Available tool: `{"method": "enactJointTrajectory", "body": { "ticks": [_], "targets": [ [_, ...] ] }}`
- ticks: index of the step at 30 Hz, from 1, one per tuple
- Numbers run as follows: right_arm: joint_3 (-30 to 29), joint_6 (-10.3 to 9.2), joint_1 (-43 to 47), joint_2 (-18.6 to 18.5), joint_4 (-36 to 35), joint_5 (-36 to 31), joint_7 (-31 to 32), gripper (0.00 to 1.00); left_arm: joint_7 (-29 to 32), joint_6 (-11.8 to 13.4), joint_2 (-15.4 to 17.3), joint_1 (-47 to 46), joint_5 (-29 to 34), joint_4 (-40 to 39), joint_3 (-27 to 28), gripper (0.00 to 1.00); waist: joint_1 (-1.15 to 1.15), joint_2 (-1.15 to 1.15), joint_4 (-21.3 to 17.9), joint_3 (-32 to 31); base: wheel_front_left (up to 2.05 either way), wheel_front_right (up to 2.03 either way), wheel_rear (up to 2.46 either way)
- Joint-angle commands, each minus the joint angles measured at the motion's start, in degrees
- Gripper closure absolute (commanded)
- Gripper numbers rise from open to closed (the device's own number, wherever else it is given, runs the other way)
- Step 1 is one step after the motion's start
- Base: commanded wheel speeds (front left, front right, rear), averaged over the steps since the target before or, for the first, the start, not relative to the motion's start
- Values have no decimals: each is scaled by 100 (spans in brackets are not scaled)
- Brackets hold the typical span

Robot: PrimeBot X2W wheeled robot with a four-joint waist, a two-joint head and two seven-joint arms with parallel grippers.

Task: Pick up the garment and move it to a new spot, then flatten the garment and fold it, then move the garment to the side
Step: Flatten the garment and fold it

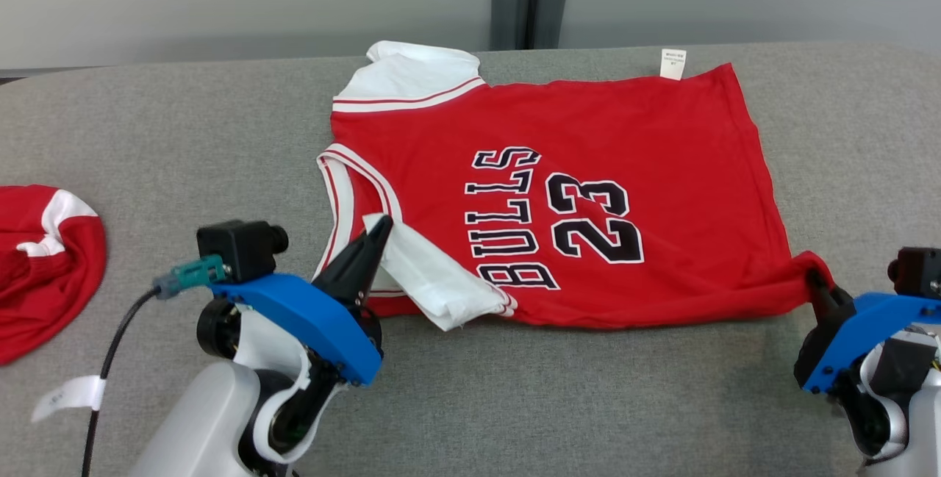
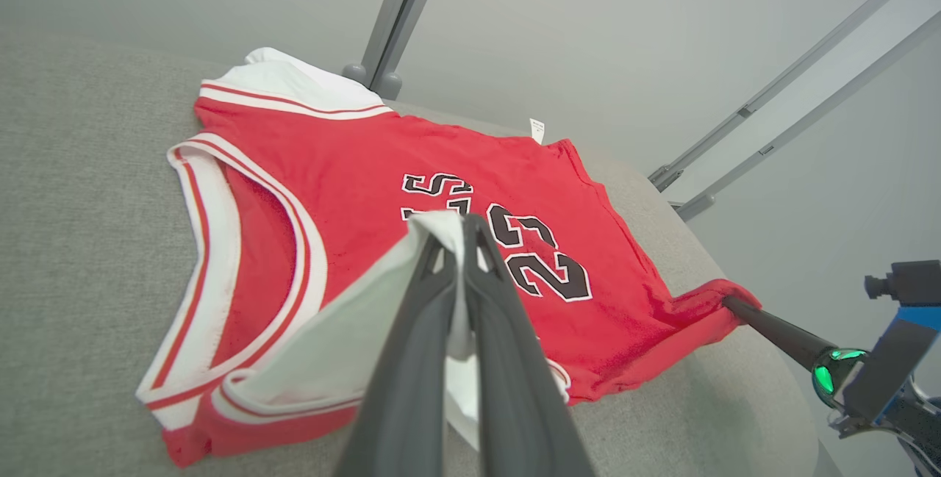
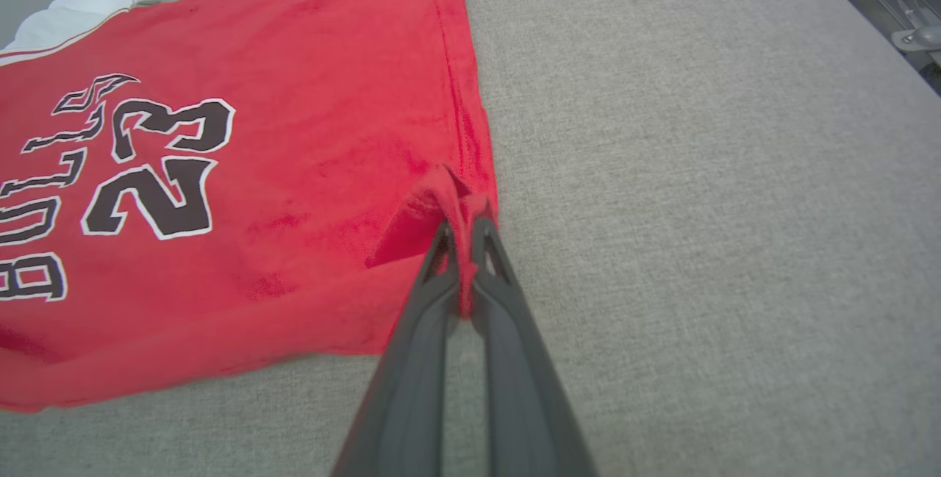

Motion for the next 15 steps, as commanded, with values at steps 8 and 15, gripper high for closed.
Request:
{"method": "enactJointTrajectory", "body": {
  "ticks": [8,15],
  "targets": [
    [137,1,-689,-11,426,-120,-30,100,213,-122,124,-973,-7,822,189,100,-1,-1,-174,175,0,0,0],
    [186,2,-1053,-13,854,-187,-255,100,-44,-210,15,-1588,192,1596,172,100,-1,-1,-246,358,0,0,0]
  ]
}}
